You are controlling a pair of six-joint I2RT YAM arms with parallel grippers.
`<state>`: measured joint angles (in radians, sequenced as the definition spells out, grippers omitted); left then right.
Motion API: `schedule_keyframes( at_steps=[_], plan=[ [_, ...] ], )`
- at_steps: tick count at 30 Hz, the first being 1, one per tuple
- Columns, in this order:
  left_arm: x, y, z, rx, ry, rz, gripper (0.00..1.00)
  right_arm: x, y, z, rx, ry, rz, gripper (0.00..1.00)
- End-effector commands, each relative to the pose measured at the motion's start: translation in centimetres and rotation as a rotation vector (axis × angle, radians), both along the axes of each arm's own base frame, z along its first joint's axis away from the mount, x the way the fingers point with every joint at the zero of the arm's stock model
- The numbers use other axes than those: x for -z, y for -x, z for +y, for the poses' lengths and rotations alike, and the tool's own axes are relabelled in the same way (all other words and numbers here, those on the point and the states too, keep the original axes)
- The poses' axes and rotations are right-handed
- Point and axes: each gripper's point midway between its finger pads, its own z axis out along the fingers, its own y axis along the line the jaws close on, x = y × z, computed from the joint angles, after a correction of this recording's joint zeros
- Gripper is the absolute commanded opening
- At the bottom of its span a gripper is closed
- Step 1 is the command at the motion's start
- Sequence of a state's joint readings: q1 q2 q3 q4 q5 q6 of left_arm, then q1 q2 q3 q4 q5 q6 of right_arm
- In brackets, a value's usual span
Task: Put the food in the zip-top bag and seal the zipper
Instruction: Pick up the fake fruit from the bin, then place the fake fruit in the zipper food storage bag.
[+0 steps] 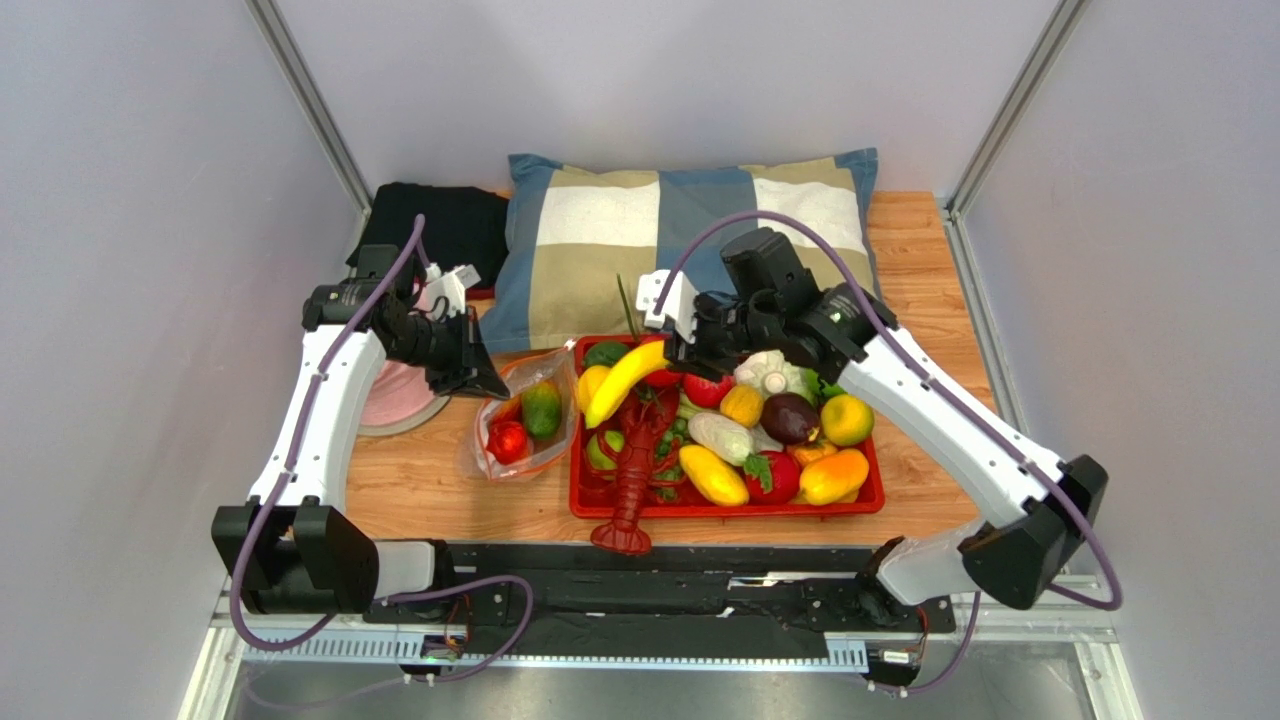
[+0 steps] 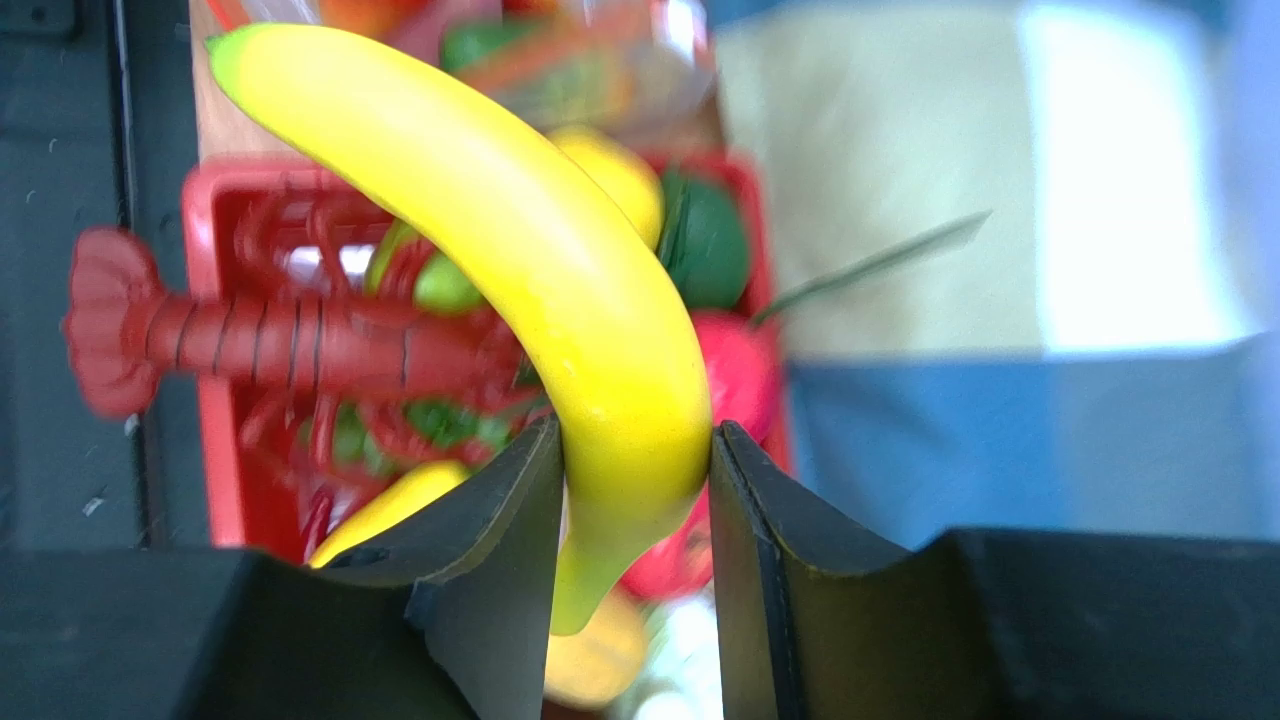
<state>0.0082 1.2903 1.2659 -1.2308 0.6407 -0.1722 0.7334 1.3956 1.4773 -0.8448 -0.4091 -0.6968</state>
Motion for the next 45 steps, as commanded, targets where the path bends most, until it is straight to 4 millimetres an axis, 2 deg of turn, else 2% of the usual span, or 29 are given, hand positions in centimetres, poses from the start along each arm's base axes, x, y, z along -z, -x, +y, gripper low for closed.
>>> schedule_keyframes(
  at_steps=[1,2,3,4,5,6,7,12,13,14,16,17,18,29,33,37,45],
  plan=[
    [-1.1,-0.3,-0.4,0.004,0.028,-0.033,0.00,-7.4,-0.6,3.1,0.013,-0.063,-0.380,0.05],
    [-1.1,-0.4,-0.4,0.006,0.029,-0.029,0.00,-7.6,0.7,4.6,-0.029,-0.054,-0.427,0.04],
    [-1.2,-0.4,-0.4,0.009,0.030,-0.028,0.00,-7.8,-0.5,4.8,-0.002,0.003,-0.530,0.03],
    [-1.2,-0.3,-0.4,0.009,0.028,-0.026,0.00,-7.5,0.3,6.1,-0.035,0.035,-0.573,0.00],
    [-1.2,-0.4,-0.4,0.009,0.025,-0.025,0.00,-7.3,0.2,6.5,-0.033,0.065,-0.613,0.00],
    [-1.3,-0.3,-0.3,0.009,0.020,-0.028,0.00,-6.5,-0.8,6.7,-0.002,0.145,-0.659,0.00],
    [-1.3,-0.3,-0.3,0.008,0.017,-0.028,0.00,-7.2,-0.5,7.4,-0.014,0.162,-0.703,0.00],
    [-1.6,-0.4,-0.2,-0.005,0.016,-0.035,0.00,-6.2,-0.4,8.2,-0.019,0.293,-0.776,0.00],
    [-1.7,-0.4,-0.3,-0.004,0.024,-0.039,0.00,-6.2,0.3,8.6,-0.037,0.294,-0.799,0.00],
    [-1.9,-0.3,-0.5,-0.001,0.039,-0.038,0.00,-5.1,0.5,8.7,-0.065,0.327,-0.828,0.00],
    [-1.8,-0.3,-0.7,-0.001,0.054,-0.025,0.00,-5.9,1.0,9.7,-0.072,0.285,-0.906,0.00],
    [-1.7,-0.2,-0.9,0.002,0.066,-0.015,0.00,-4.5,1.0,9.8,-0.121,0.338,-0.959,0.00],
    [-1.6,-0.2,-1.0,0.003,0.074,-0.005,0.00,-5.5,0.8,10.5,-0.099,0.299,-1.015,0.00],
    [-2.1,0.2,-2.0,0.024,0.152,0.026,0.00,-5.7,1.3,16.4,-0.265,0.237,-1.368,0.01],
    [-2.4,0.4,-2.3,0.032,0.168,0.030,0.00,-3.6,1.8,17.9,-0.362,0.245,-1.409,0.00],
    [-2.7,0.5,-2.3,0.031,0.188,0.031,0.00,-0.5,1.8,17.9,-0.439,0.325,-1.442,0.00],
    [-2.9,0.9,-2.9,0.041,0.256,0.055,0.00,2.6,-0.4,17.8,-0.463,0.458,-1.460,0.01]
  ],
)
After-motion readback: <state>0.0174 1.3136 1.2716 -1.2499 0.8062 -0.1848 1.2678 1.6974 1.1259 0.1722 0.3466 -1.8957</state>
